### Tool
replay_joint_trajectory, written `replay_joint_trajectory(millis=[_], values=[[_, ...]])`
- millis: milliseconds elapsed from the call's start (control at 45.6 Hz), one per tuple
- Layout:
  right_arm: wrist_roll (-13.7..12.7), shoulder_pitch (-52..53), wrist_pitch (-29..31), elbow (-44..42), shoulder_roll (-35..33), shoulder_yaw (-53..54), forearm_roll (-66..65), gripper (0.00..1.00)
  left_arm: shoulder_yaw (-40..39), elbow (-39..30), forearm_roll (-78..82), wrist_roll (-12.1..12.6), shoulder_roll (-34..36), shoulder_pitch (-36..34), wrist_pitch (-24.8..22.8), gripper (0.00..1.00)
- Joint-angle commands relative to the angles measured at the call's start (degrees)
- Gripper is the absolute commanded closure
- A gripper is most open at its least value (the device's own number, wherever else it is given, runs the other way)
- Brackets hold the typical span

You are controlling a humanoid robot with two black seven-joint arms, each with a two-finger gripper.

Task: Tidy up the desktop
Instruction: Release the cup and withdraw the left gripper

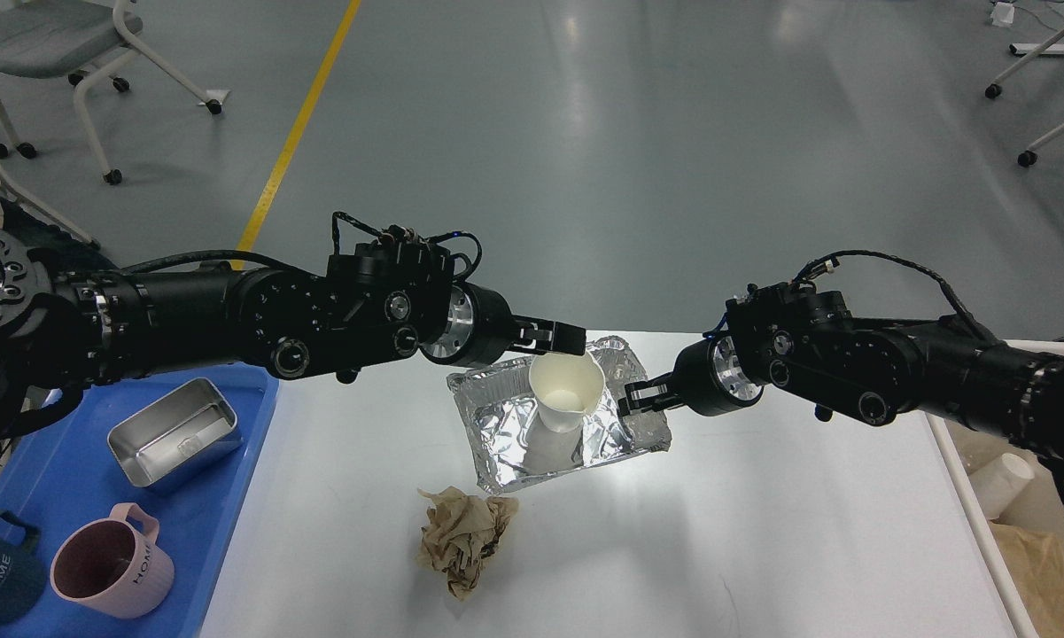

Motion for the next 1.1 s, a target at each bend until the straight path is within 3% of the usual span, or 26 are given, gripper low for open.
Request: replay_joint_trajectory(millis=[0,263,526,745,964,1074], values=[[0.0,-0.5,0.0,-0.5,0.0,0.0,0.0,1.00,-2.7,-0.5,-2.3,0.1,1.9,-0.6,-0.6,0.14],[0.0,-1.7,-0.1,-0.7,-1.2,0.2,1.3,1.00,-4.0,-4.8,-3.4,0.2,11.7,-3.0,-2.5,0.14],[0.1,-2.5,-0.1,-0.5,-1.7,0.2,6.6,1.00,-3.6,-17.5,-4.0,0.3,31.9,-2.7,-4.7,0.14],[0.0,-2.4,0.0,0.1,-2.8,0.2,6.8,1.00,-2.9,-23.8,-3.9,0.1,47.0,-1.7,-5.6,0.14],[0.0,-2.4,-0.1,0.3,-4.3,0.6,6.7,1.00,-3.2,-25.6,-3.9,-0.2,61.5,0.0,-3.1,0.14],[0.0,-2.4,-0.2,0.9,-5.0,0.6,6.7,1.00,-3.3,-27.3,-3.9,-2.4,67.6,3.9,0.2,0.13]])
